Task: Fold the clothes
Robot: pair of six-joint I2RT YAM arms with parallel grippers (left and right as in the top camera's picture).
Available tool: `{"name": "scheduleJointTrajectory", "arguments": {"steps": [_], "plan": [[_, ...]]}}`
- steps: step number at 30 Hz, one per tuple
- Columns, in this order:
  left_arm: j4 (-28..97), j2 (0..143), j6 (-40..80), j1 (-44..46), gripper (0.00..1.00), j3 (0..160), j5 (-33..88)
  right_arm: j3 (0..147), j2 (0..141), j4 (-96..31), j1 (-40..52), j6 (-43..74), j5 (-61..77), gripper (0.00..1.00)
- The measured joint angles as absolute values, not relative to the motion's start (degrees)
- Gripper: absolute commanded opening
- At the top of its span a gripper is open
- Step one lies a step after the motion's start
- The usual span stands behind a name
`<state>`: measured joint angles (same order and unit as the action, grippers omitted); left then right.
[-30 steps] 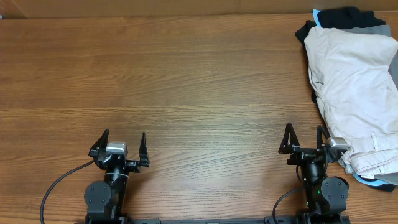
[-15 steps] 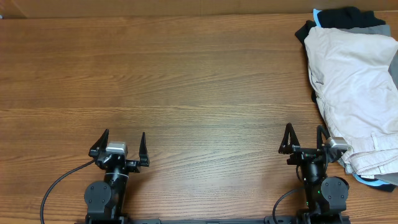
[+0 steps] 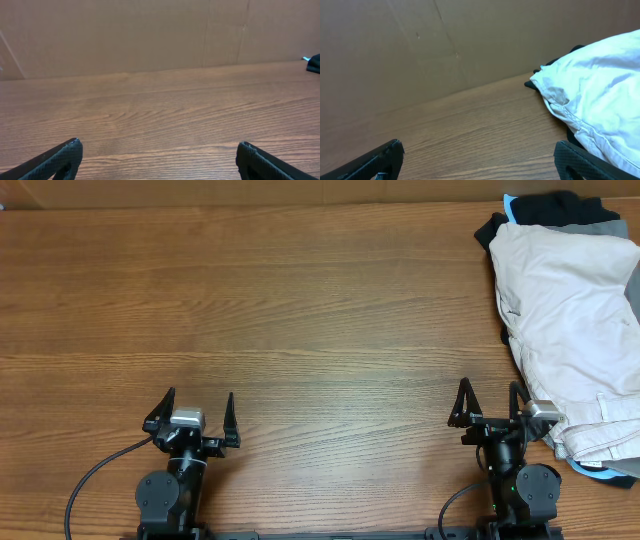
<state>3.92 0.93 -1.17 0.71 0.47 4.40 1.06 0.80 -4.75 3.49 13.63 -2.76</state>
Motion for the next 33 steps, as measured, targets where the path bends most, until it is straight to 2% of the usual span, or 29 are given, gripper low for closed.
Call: {"name": "scheduleJointTrajectory", "arguments": {"steps": [33], "plan": [[3.92,0.93,-1.17,0.71,1.00,0.47,4.40,1.06,0.80,-4.62,3.49,12.95,-4.29,1.00]]}}
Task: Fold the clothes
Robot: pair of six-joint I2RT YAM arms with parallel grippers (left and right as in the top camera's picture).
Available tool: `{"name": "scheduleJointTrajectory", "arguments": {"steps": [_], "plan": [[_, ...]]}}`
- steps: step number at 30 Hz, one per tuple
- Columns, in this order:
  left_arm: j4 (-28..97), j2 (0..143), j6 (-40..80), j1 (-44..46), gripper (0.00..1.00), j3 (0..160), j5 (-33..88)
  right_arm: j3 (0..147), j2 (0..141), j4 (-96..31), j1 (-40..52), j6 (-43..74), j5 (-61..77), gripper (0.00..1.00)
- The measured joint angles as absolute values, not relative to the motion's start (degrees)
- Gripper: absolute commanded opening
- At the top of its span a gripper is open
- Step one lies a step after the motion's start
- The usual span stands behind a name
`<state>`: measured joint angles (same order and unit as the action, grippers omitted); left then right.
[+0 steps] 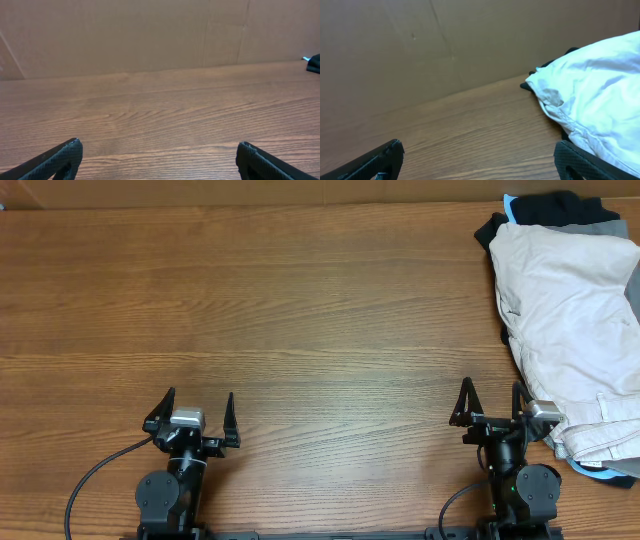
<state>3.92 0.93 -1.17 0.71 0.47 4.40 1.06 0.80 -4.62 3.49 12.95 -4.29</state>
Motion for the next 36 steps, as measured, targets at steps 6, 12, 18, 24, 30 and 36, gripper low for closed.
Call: {"name": "scheduleJointTrajectory", "arguments": {"steps": [6,12,18,24,30,36], "plan": [[3.92,0.93,-1.17,0.71,1.00,0.47,4.40,1.06,0.80,-4.56,3.49,12.51,-5.39,1.00],[3.92,0.93,-1.17,0.71,1.00,0.47,4.40,1.06,0.80,-4.56,3.46,12.29,-5.72,1.00],[3.92,0.93,-1.17,0.71,1.00,0.47,4.40,1.06,0.80,-4.01,3.49,12.16,-8.47,1.00],[3.92,0.93,-1.17,0.71,1.00,0.47,4.40,1.06,0.80,-3.18,3.46,12.01,-9.47,1.00],[3.90,0.93,-1.17,0.71,1.00,0.47,4.40,1.26,0.80,-4.36,3.46,8.62,-9.50,1.00],[3.14,0.97,-1.17,0.71,1.00,0.47,4.56,8.36,1.96,-10.17,3.46,6.61,-9.69,1.00]]}}
